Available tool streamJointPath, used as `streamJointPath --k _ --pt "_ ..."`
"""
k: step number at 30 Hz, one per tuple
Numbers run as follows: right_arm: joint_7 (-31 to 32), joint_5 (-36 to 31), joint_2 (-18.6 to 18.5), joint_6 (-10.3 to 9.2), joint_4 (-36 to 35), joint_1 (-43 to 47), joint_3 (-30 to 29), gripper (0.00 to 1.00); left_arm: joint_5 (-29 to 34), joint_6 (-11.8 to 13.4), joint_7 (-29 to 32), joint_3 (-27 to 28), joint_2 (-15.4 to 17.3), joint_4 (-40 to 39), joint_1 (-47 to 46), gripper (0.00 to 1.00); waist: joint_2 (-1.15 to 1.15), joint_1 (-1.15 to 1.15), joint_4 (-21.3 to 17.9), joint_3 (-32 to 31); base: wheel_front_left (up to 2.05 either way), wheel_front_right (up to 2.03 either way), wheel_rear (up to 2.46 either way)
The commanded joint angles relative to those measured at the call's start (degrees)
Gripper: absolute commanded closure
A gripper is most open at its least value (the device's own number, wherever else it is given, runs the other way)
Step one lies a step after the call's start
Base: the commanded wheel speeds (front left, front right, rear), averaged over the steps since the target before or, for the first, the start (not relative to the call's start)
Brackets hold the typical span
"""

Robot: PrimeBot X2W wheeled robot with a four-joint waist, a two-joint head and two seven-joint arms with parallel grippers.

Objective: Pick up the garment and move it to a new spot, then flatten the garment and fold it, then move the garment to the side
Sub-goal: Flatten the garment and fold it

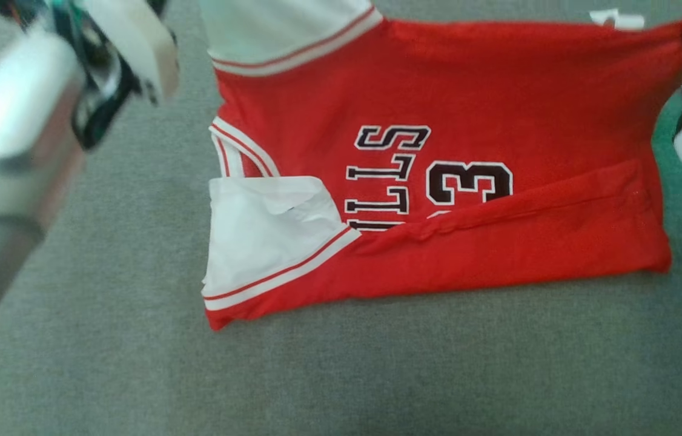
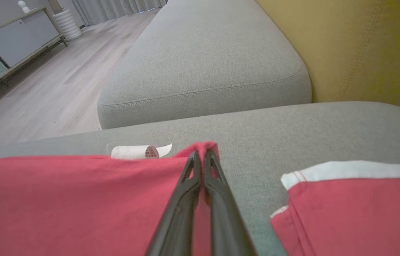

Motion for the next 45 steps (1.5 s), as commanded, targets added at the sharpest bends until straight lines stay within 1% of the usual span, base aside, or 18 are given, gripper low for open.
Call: streamJointPath --k 1,7,10,14,15,16,20,24,28,32,33,34,35,39,42,43,45 --pt "-0.69 0.67 -1.67 0.21 -2.06 2.07 0.49 1.0 -0.79 0.12 -0.78 1.25 3.18 -1.56 -0.59 1.0 0.0 0.0 0.8 -1.34 0.0 0.0 0.0" --pt "-1.42 2.39 -3.22 0.21 -5.07 9.41 0.43 1.0 -3.34 0.13 -2.36 -0.19 6.77 -7.24 6.92 1.0 0.0 0.0 2.12 -5.59 0.0 0.0 0.0" --pt "-1.8 2.94 -4.2 0.21 -7.0 13.84 -0.52 1.0 -4.16 0.96 -3.3 -0.46 8.46 -11.01 10.87 1.0 0.0 0.0 2.89 -7.12 0.0 0.0 0.0" --pt "-1.39 3.19 -4.69 0.21 -9.35 19.68 -2.06 1.0 -5.69 3.55 -3.36 -0.92 11.19 -17.6 16.79 1.0 0.0 0.0 3.25 -8.64 0.0 0.0 0.0" --pt "-1.39 3.19 -4.69 0.21 -9.35 19.68 -2.06 1.0 -5.69 3.55 -3.36 -0.92 11.19 -17.6 16.79 1.0 0.0 0.0 3.25 -8.64 0.0 0.0 0.0" --pt "-1.39 3.19 -4.69 0.21 -9.83 20.99 -2.6 1.0 -6.29 4.21 -3.07 -1.05 11.96 -19.38 18.31 1.0 0.0 0.0 3.33 -8.92 0.0 0.0 0.0" --pt "-1.2 2.81 -4.15 0.21 -11.67 25.35 -4.89 1.0 -7.88 7.54 -2.83 -1.33 15.41 -25.97 23.76 1.0 0.0 0.0 3.53 -9.34 0.0 0.0 0.0" --pt "-0.68 1.78 -3.43 0.21 -13.18 28.97 -7.28 1.0 -9.44 10.68 -3.59 -1.49 17.68 -31.64 28.83 1.0 0.0 0.0 3.93 -9.21 0.0 0.0 0.0" --pt "-0.37 0.58 -2.41 0.21 -14.43 31.84 -9.72 1.0 -10.12 13.36 -4.91 -1.98 18.38 -35.34 32.88 1.0 0.0 0.0 4.33 -8.79 0.0 0.0 0.0" --pt "0.17 -0.55 -0.58 0.21 -15.6 33.84 -11.33 1.0 -10.57 14.79 -6.47 -2.69 16.98 -35.69 35.9 1.0 0.0 0.0 4.52 -8.39 0.0 0.0 0.0" --pt "0.19 -0.94 -0.11 0.21 -15.78 34.19 -11.68 0.77 -10.45 15.18 -7.18 -2.77 16.4 -35.33 36.42 1.0 0.0 0.0 4.52 -8.36 0.0 0.0 0.0" --pt "0.03 -1.36 0.41 0.21 -15.84 34.48 -12.25 0.21 -10.3 15.62 -8.11 -2.77 15.72 -34.84 36.96 0.66 0.0 0.0 4.52 -8.38 0.0 0.0 0.0" --pt "-0.41 -1.82 1.01 0.21 -15.8 34.71 -13.01 0.0 -10.24 16.1 -9.23 -2.65 14.92 -34.28 37.57 0.0 0.0 0.0 4.49 -8.52 0.0 0.0 0.0" --pt "-2.53 -3.28 3.67 0.21 -16.57 36.51 -15.38 0.0 -9.13 19.56 -14.36 -1.22 11.4 -31.9 40.5 0.0 0.0 0.0 4.14 -9.75 0.0 0.0 0.0" --pt "-4.35 -4.33 5.67 0.21 -17.75 39.08 -17.3 0.0 -6.37 23.14 -16.1 1.68 8.78 -31.12 43.16 0.0 0.0 0.0 4.03 -11.18 0.0 0.0 0.0" --pt "-4.92 -4.63 6.48 0.21 -18.13 40.04 -18.05 0.0 -5.01 24.35 -16.23 3.38 7.78 -31.46 44.27 0.0 0.0 0.0 4.08 -11.73 0.0 0.0 0.0" --pt "-5.69 -5.37 8.14 0.21 -19.05 41.77 -19.07 0.0 -1.19 25.71 -16.29 8.91 5.39 -33.93 47.42 0.0 0.0 0.0 4.15 -12.82 0.0 0.0 0.0"
